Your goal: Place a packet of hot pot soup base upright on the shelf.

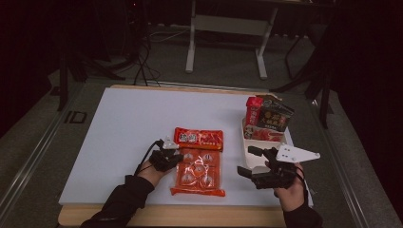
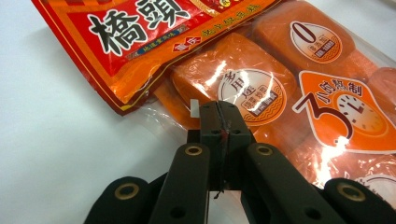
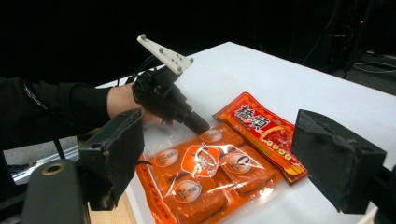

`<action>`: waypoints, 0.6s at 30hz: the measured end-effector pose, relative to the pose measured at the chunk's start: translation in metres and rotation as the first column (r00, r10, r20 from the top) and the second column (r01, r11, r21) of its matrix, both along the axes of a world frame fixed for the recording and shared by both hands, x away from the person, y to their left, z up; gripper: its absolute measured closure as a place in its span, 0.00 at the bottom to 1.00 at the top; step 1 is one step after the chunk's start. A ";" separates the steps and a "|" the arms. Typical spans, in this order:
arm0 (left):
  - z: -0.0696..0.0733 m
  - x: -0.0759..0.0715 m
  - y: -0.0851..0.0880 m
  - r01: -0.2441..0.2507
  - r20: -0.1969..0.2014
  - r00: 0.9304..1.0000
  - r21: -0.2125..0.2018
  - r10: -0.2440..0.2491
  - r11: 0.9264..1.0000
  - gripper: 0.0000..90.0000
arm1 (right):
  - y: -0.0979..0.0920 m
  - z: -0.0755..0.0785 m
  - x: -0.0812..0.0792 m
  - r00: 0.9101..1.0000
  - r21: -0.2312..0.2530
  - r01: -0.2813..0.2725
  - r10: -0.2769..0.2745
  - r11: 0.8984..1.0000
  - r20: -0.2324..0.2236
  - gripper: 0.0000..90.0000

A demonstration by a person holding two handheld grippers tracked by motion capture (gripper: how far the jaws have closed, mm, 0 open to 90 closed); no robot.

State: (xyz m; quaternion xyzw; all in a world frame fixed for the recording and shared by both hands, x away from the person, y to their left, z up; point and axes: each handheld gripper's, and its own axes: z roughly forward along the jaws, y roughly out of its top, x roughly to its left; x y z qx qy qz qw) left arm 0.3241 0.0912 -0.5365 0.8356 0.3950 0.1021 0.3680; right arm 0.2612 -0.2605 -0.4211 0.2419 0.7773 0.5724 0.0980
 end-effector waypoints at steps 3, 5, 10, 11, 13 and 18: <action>0.000 -0.004 -0.006 0.027 -0.007 1.000 -0.001 -0.027 1.000 1.00 | 0.001 -0.001 0.000 1.000 -0.007 -0.005 0.005 1.000 0.002 0.19; -0.001 -0.005 -0.007 0.037 -0.017 0.999 -0.025 -0.037 0.999 1.00 | 0.002 -0.001 0.000 1.000 -0.007 -0.008 0.008 1.000 0.001 0.19; -0.002 -0.007 -0.010 0.049 -0.017 0.999 -0.043 -0.050 0.998 1.00 | 0.004 -0.001 0.000 1.000 -0.013 -0.011 0.011 1.000 0.002 0.19; -0.002 -0.008 -0.009 0.055 -0.019 0.998 -0.044 -0.056 0.998 1.00 | 0.005 -0.001 -0.001 1.000 -0.015 -0.012 0.012 1.000 0.003 0.19; 0.001 -0.009 -0.008 0.067 -0.028 0.997 -0.039 -0.068 0.997 1.00 | 0.005 -0.001 -0.001 1.000 -0.022 -0.012 0.012 1.000 0.005 0.19; 0.010 -0.021 -0.004 0.092 -0.003 0.996 -0.039 -0.092 0.995 1.00 | 0.004 0.000 -0.002 1.000 -0.015 -0.012 0.012 1.000 0.011 0.19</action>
